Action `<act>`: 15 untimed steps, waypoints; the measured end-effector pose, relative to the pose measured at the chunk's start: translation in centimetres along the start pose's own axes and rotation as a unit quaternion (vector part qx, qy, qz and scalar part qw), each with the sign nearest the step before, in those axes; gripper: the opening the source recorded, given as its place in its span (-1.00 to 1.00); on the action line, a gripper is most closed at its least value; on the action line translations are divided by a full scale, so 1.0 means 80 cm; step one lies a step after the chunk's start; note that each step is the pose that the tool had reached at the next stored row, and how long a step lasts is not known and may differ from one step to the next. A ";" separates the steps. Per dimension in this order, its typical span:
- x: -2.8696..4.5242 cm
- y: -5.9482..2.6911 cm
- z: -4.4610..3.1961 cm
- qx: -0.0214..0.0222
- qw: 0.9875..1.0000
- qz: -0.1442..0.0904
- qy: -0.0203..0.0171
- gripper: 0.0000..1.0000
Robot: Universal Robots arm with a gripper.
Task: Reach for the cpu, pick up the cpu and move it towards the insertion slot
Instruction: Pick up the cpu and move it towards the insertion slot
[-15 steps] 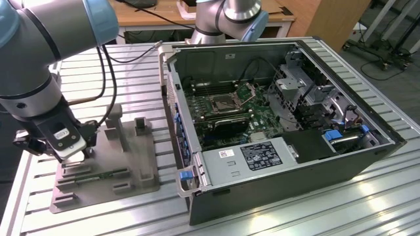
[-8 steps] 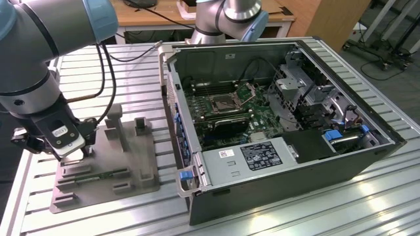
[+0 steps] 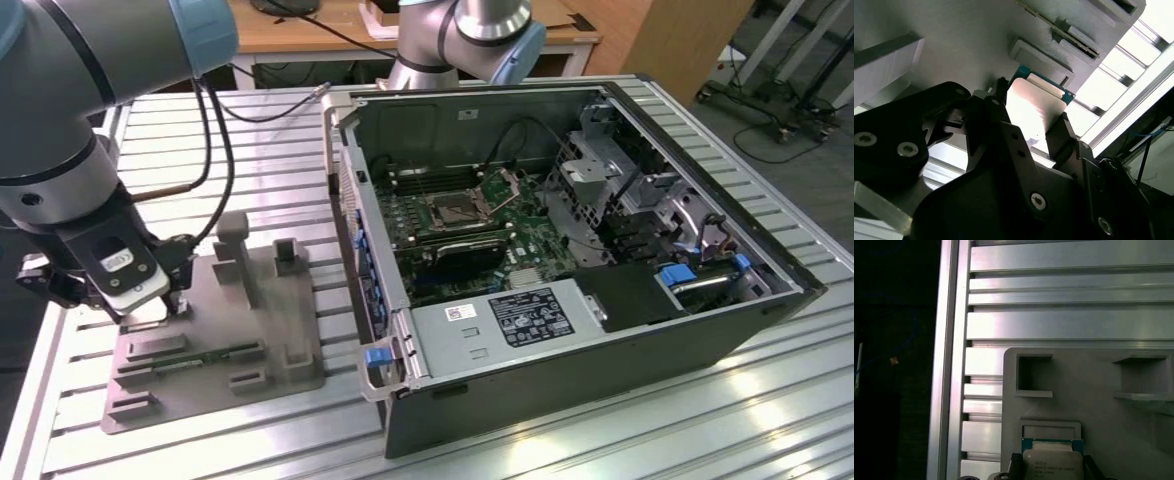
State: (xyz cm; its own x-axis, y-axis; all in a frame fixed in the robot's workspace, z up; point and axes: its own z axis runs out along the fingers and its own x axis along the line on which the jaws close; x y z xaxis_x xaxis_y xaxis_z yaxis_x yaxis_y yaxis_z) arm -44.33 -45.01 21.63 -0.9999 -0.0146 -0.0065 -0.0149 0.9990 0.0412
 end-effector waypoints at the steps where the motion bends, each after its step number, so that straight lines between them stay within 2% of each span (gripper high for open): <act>1: 0.0000 0.000 -0.0012 0.000 1.000 0.000 0.000 0.09; 15: -0.0001 0.001 -0.0190 0.000 1.000 0.000 0.000 0.09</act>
State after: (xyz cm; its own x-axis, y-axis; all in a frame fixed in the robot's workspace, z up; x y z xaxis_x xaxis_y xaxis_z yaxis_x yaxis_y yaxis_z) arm -44.33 -45.01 23.15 -0.9999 -0.0146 -0.0065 -0.0149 0.9990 0.0413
